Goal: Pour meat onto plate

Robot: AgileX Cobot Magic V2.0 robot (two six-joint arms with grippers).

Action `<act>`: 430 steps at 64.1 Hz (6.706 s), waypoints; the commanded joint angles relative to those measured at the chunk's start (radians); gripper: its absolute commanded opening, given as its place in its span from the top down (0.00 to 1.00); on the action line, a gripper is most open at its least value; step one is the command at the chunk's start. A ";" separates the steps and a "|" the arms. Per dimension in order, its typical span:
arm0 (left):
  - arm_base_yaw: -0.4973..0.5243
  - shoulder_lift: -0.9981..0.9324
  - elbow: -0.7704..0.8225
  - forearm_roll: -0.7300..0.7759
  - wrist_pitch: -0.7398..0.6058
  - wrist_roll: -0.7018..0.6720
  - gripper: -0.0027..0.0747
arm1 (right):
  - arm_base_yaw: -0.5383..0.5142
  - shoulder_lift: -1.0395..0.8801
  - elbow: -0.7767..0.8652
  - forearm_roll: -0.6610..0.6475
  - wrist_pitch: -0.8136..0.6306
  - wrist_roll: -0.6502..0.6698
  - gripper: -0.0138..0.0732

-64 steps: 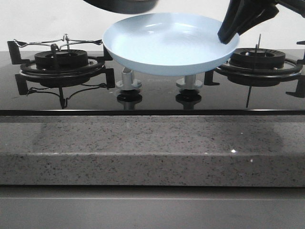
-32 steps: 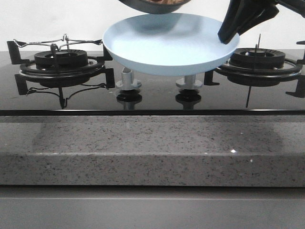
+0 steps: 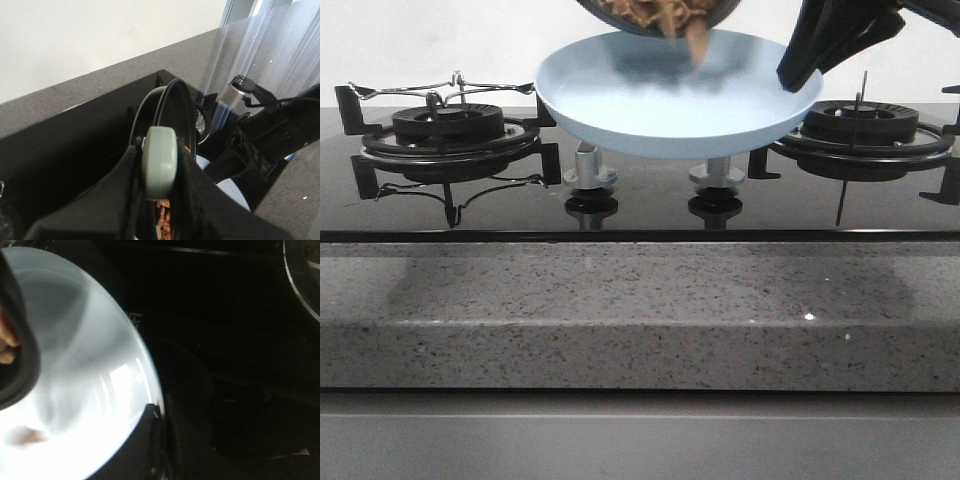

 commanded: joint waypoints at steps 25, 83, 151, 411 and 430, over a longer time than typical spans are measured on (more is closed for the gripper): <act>-0.159 -0.051 -0.031 0.239 -0.199 0.000 0.99 | 0.004 -0.037 -0.025 0.032 -0.039 -0.008 0.90; -0.357 -0.156 -0.031 0.571 -0.236 -0.078 0.99 | 0.004 -0.037 -0.025 0.032 -0.039 -0.008 0.90; 0.705 0.040 0.231 -0.868 0.203 -0.001 0.99 | 0.004 -0.037 -0.025 0.032 -0.038 -0.008 0.90; -0.061 -0.432 0.583 1.037 -0.384 -0.920 0.99 | 0.004 -0.037 -0.025 0.032 -0.036 -0.008 0.90; -0.069 -0.607 0.791 1.091 -0.481 -0.982 0.99 | 0.004 -0.037 -0.025 0.032 -0.036 -0.008 0.90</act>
